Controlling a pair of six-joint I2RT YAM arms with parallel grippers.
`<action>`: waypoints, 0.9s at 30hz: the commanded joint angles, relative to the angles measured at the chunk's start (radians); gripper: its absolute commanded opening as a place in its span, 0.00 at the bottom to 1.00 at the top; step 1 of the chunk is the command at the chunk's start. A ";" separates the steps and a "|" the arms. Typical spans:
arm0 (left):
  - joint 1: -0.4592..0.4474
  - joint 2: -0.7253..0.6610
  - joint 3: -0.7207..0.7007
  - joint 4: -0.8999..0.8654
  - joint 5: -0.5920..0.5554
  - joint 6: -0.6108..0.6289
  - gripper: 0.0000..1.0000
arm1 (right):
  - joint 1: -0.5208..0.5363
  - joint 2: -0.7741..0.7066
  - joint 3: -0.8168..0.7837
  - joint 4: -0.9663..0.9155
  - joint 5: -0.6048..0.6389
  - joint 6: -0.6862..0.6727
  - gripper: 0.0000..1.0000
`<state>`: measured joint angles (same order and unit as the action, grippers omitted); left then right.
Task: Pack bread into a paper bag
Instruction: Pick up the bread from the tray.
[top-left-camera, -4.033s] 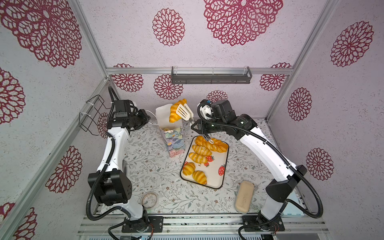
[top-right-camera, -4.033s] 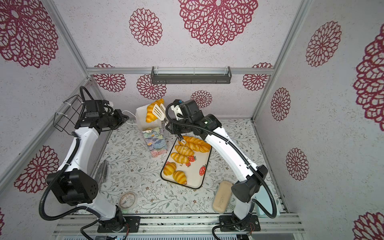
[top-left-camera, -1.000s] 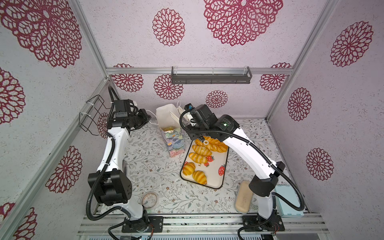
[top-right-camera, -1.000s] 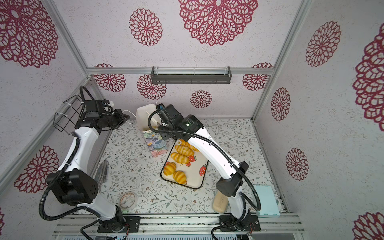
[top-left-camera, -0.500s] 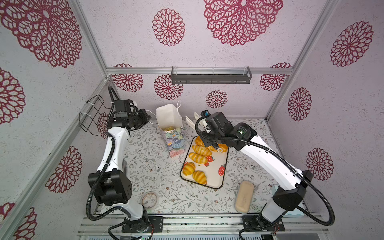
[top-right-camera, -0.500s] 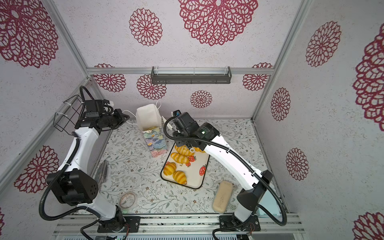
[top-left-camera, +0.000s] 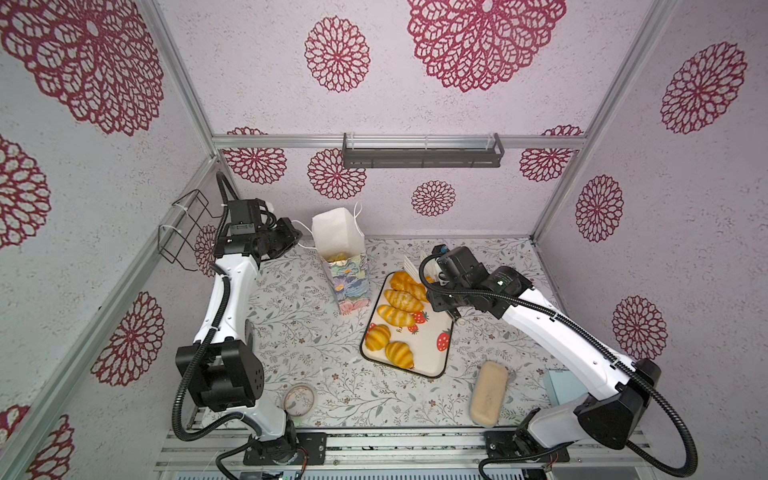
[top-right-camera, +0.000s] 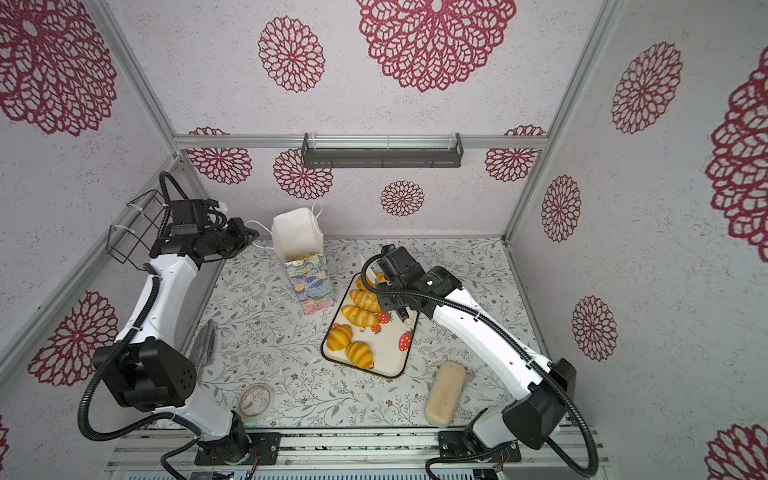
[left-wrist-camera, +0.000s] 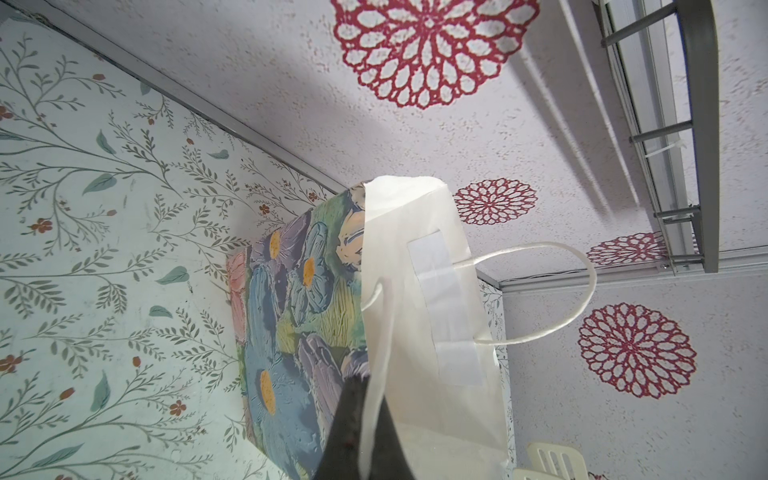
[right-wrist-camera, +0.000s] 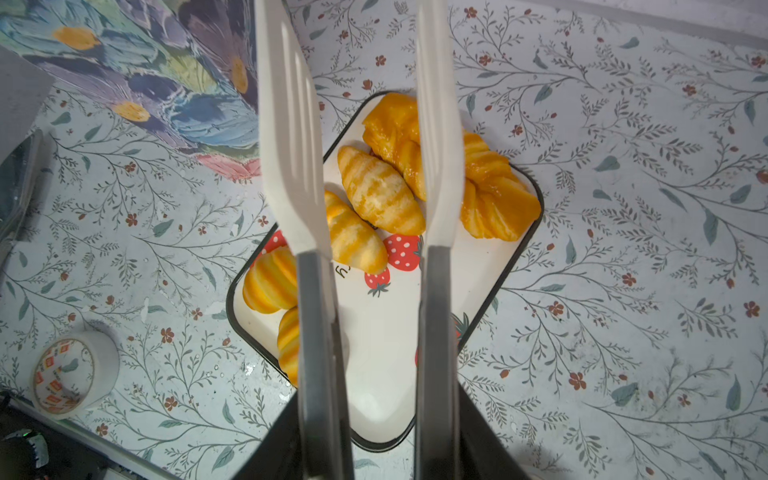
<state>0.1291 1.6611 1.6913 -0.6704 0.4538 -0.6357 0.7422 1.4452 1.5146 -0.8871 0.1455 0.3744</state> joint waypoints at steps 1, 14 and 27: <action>0.000 -0.002 -0.007 0.010 -0.014 0.014 0.00 | -0.003 -0.051 -0.027 0.032 -0.047 0.042 0.45; 0.003 -0.004 -0.009 0.014 -0.007 0.005 0.00 | 0.008 -0.121 -0.220 0.022 -0.167 0.093 0.46; 0.002 -0.003 -0.011 0.013 -0.010 0.007 0.00 | 0.059 -0.111 -0.295 0.023 -0.225 0.093 0.49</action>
<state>0.1291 1.6615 1.6913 -0.6704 0.4515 -0.6361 0.7906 1.3571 1.2163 -0.8818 -0.0620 0.4477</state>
